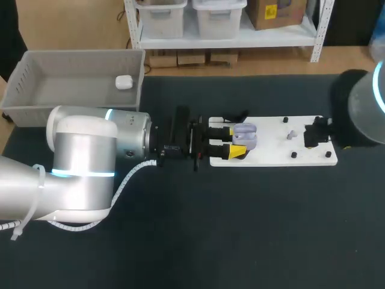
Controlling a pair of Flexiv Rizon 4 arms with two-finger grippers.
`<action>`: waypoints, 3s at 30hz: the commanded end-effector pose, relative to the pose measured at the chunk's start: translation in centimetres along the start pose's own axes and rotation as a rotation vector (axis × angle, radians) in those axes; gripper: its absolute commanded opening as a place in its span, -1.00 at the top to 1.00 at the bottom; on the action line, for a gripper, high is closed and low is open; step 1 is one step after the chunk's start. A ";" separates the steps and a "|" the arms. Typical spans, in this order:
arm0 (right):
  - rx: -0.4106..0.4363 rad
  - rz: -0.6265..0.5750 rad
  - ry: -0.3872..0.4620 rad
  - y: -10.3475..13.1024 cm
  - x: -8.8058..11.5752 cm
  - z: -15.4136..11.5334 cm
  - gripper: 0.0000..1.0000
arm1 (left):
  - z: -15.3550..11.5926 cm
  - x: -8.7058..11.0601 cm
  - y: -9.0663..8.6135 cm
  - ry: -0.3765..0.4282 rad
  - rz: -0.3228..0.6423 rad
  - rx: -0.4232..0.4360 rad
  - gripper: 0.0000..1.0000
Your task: Pick up each earbud case from the left stands, insert the matching earbuds, close the lid, and place the case in the box.
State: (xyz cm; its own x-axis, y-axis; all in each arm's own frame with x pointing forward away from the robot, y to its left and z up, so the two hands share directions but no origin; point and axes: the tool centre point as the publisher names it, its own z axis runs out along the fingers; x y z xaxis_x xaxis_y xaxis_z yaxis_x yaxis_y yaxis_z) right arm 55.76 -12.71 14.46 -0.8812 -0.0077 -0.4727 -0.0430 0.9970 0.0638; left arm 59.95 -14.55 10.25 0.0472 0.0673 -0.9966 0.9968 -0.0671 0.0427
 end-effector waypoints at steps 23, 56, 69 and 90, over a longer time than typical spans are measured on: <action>-0.138 0.068 0.166 0.1 -4.0 10.7 -0.25 | 0.0 0.1 -0.1 -0.003 0.003 -0.006 1.00; -0.157 0.107 0.305 -0.6 -6.6 16.3 -0.11 | 0.0 0.1 -0.1 -0.003 0.003 -0.006 1.00; -0.163 0.110 0.319 -0.5 -6.5 17.5 0.05 | 0.0 0.1 -0.1 -0.003 0.003 -0.006 1.00; -0.163 0.117 0.320 -0.6 -6.7 18.1 0.22 | 0.0 0.1 -0.1 -0.003 0.003 -0.006 1.00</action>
State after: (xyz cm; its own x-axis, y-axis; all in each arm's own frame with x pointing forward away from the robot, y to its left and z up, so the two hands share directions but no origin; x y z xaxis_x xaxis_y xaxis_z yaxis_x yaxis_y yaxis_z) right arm 70.05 -11.85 1.77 -0.9855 0.0574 -0.1594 0.0157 0.9678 0.2513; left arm 59.95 -14.56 10.25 0.0472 0.0673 -0.9966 0.9968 -0.0671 0.0427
